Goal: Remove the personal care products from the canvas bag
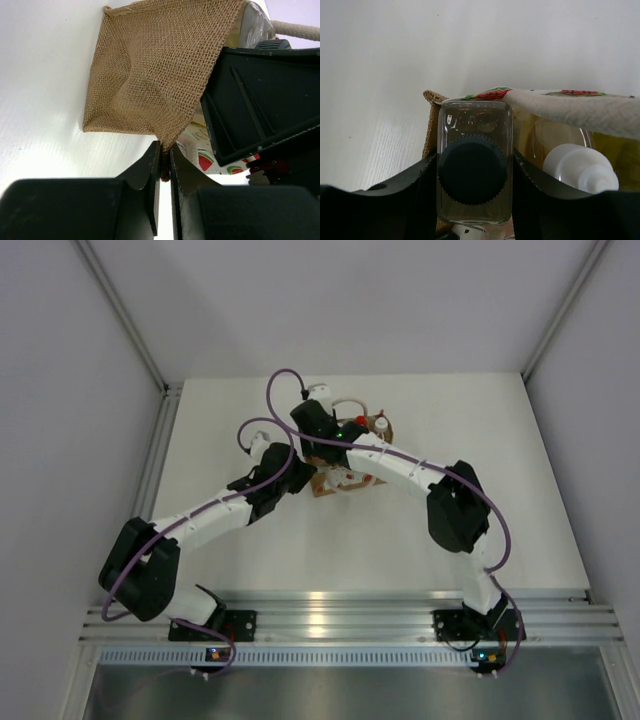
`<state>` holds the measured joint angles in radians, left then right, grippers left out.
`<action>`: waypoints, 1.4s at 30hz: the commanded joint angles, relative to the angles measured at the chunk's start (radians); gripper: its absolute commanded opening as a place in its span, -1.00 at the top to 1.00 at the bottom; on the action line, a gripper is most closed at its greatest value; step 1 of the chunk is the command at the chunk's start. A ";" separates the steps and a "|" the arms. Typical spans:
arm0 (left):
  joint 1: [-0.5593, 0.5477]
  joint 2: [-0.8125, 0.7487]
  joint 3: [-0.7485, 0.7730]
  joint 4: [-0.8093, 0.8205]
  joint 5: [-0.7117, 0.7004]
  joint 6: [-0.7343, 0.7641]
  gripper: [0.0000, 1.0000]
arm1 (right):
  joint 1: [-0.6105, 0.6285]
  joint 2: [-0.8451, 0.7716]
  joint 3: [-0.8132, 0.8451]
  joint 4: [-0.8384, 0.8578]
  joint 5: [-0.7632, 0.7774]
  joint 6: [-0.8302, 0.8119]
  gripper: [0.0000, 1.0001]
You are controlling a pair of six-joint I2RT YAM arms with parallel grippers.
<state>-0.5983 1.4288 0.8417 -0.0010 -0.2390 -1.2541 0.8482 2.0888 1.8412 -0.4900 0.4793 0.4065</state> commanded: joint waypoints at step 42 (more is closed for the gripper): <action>0.006 -0.030 -0.010 -0.047 -0.022 0.007 1.00 | 0.015 -0.368 0.196 -0.033 0.027 -0.064 1.00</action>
<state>-0.5980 1.4239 0.8417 -0.0093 -0.2325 -1.2541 0.8547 1.8690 1.9327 -0.6186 0.4553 0.3775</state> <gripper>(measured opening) 0.136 0.477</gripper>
